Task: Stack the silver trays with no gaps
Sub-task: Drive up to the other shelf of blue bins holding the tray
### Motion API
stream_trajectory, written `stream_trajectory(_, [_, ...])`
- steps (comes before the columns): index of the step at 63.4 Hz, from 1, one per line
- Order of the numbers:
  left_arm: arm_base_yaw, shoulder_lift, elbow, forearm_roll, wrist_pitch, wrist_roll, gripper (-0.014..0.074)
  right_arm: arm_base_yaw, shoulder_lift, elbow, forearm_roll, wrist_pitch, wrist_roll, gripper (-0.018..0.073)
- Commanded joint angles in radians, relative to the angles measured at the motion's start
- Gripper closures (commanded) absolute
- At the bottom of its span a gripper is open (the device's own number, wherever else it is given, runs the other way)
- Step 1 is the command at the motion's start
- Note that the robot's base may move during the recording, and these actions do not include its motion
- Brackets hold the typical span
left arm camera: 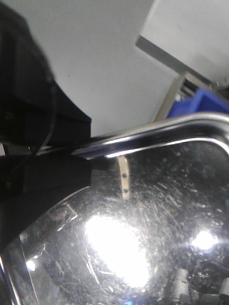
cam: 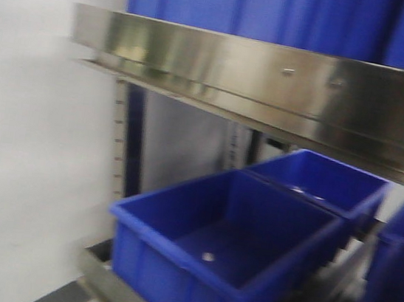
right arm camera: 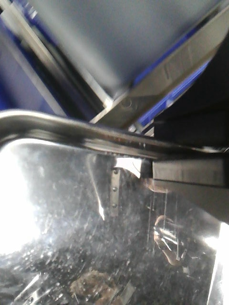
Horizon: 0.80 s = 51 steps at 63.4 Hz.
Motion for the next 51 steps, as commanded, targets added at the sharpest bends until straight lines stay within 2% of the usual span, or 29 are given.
stream_trajectory(1, [-0.018,-0.031,-0.035,-0.027,0.034,0.028,0.0644,0.008,-0.034,-0.029,-0.009,0.030,-0.027,0.0503])
stream_trajectory(51, [-0.018,-0.031,-0.035,-0.027,0.034,0.028,0.0644,0.008,-0.034,-0.029,-0.009,0.030,-0.027,0.0503])
